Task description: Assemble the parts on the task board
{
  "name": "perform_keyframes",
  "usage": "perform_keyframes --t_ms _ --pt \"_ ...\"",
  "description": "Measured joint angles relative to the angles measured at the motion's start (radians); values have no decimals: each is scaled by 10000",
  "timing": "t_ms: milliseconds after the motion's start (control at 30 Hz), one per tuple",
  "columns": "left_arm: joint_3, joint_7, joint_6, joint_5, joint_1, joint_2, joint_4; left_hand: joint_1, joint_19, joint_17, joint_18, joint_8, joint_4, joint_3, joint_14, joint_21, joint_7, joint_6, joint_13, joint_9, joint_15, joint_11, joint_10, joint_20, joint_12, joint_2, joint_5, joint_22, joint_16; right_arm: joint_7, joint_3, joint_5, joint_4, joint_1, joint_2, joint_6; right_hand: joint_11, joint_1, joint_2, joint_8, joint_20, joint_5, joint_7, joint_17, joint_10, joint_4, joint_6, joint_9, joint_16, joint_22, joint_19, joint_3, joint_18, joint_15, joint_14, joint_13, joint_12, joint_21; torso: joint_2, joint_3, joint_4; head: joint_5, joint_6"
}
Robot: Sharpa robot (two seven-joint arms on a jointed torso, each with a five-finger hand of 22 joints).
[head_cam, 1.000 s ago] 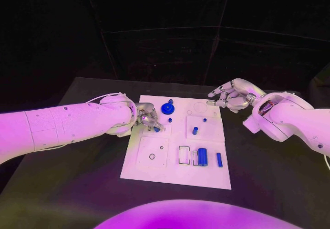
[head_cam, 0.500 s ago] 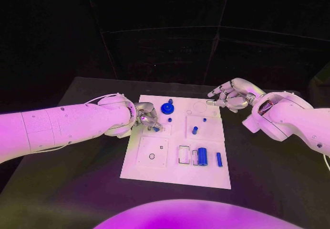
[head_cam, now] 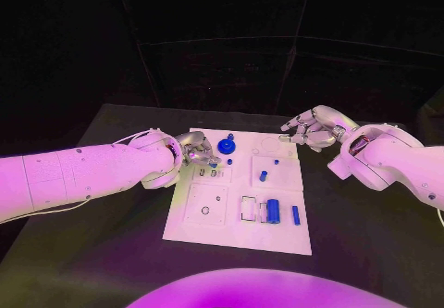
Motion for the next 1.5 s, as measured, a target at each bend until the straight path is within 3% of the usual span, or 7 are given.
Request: perform_keyframes --t_ms 233,500,1500 --pt "-7 70 -1089 -28 -194 -22 61 0 0 -1 0 0 0 0 0 0 12 -12 -43 -2 1 2 -1 0 -42 1 -77 0 0 3 0 1 -23 0 -10 -1 0 -40 40 0 0 0 0 1 0 0 0 0 0 0 0 0 -1 0 0 1 0 0 -23 32 55 -12 -47" --pt "-9 85 -1690 -322 -342 33 41 0 0 -1 0 0 -1 1 0 0 14 -14 -102 -4 1 17 -15 1 -66 2 -122 -36 0 5 0 1 -54 0 -8 -2 1 -39 39 0 0 -1 0 1 1 28 0 0 0 1 0 -28 -1 0 0 1 0 0 -37 67 84 -27 -66" --pt "-19 51 -1395 -1135 -760 394 -345 -2 -1 -1 1 0 -3 0 -1 -42 46 -46 -146 -14 1 37 -31 2 -105 24 -232 -116 0 14 -3 1 -115 -2 64 12 0 -38 38 0 0 -2 0 2 1 37 0 0 0 3 0 -37 -1 0 0 3 0 0 -16 52 85 -29 -108"
